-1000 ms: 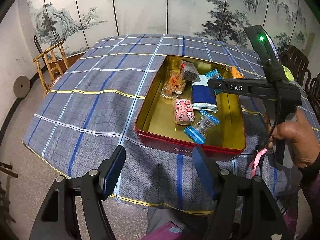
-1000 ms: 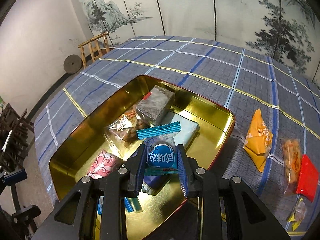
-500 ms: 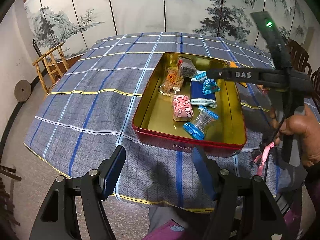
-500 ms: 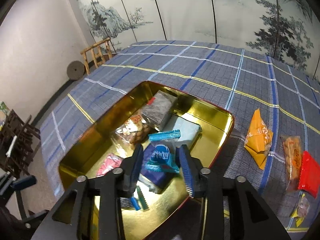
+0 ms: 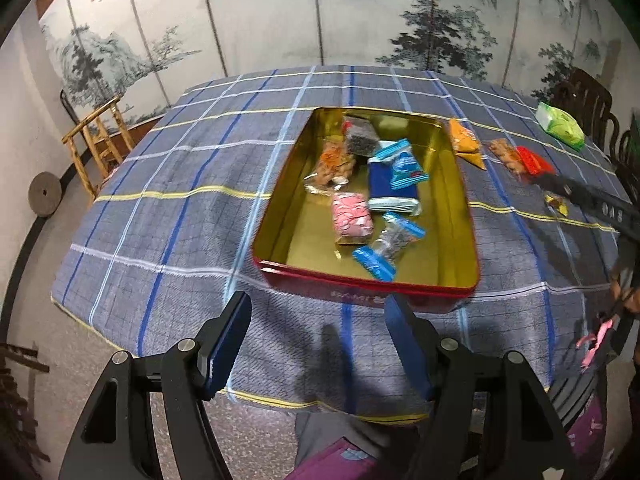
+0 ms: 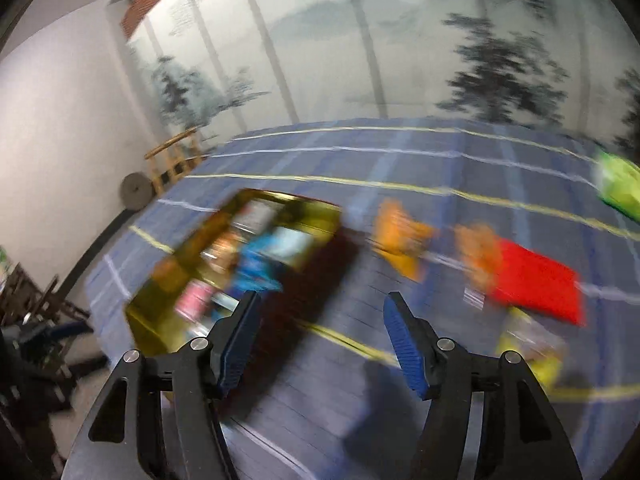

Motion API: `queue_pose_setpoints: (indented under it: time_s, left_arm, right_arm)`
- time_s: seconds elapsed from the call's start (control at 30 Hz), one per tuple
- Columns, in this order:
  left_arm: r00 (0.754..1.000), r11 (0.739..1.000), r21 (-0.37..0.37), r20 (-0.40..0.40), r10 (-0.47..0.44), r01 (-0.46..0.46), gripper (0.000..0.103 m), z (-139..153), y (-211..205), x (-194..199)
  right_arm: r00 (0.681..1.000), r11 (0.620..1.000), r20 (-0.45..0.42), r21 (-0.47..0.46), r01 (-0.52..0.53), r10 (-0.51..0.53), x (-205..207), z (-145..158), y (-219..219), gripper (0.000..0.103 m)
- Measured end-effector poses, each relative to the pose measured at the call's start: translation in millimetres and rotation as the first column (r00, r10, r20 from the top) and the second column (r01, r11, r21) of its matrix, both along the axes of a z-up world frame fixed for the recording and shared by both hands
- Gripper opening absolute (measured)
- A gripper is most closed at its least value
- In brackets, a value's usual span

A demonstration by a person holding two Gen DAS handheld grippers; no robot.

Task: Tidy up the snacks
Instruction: 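Withdraw the right tool while the left tool moves to the orange snack bag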

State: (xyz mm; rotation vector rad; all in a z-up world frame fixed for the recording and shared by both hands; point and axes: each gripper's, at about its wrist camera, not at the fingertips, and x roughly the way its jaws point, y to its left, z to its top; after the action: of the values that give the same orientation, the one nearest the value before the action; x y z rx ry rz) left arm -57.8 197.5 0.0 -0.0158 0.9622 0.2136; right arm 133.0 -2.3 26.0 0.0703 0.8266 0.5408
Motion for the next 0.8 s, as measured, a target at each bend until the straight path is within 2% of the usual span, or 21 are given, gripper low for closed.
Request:
queue_pose_setpoints:
  time_s: [0.23, 0.33, 0.47, 0.57, 0.6, 0.7, 0.8]
  left_arm:
    - [0.99, 0.99, -0.048, -0.029, -0.135, 0.133, 0.065, 11.2, -37.6, 22.5]
    - [0.972, 0.969, -0.101, -0.044, -0.23, 0.224, 0.065, 21.6, -58.8, 47.9]
    - [0.946, 0.936, -0.166, -0.04, -0.321, 0.31, 0.066, 38.1, -85.4, 98.0]
    - [0.926, 0.919, -0.14, -0.026, -0.376, 0.369, 0.082, 42.5, -109.7, 150.1]
    - [0.924, 0.917, -0.135, -0.022, -0.382, 0.376, 0.082, 41.8, -114.0, 162.2]
    - [0.911, 0.901, -0.175, -0.046, -0.411, 0.397, 0.082, 28.8, -127.2, 216.6]
    - [0.902, 0.896, -0.216, -0.115, -0.417, 0.387, 0.08, 7.5, -130.2, 255.2]
  right_arm:
    - [0.975, 0.965, 0.002, -0.143, 0.218, -0.22, -5.1, -27.8, -113.2, 0.064]
    - [0.961, 0.943, 0.019, -0.185, 0.275, -0.276, -3.9, -36.3, -146.2, 0.064]
    - [0.95, 0.939, 0.016, -0.147, 0.309, -0.311, -3.2, -42.4, -175.1, 0.064]
    - [0.949, 0.943, -0.001, -0.112, 0.313, -0.315, -0.9, -50.0, -183.7, 0.064]
    - [0.949, 0.944, -0.009, -0.101, 0.313, -0.316, -1.5, -52.6, -184.5, 0.064]
    - [0.955, 0.952, 0.013, -0.069, 0.298, -0.298, -4.2, -50.5, -184.7, 0.065]
    - [0.962, 0.96, 0.015, -0.058, 0.274, -0.273, -6.8, -51.5, -183.2, 0.066]
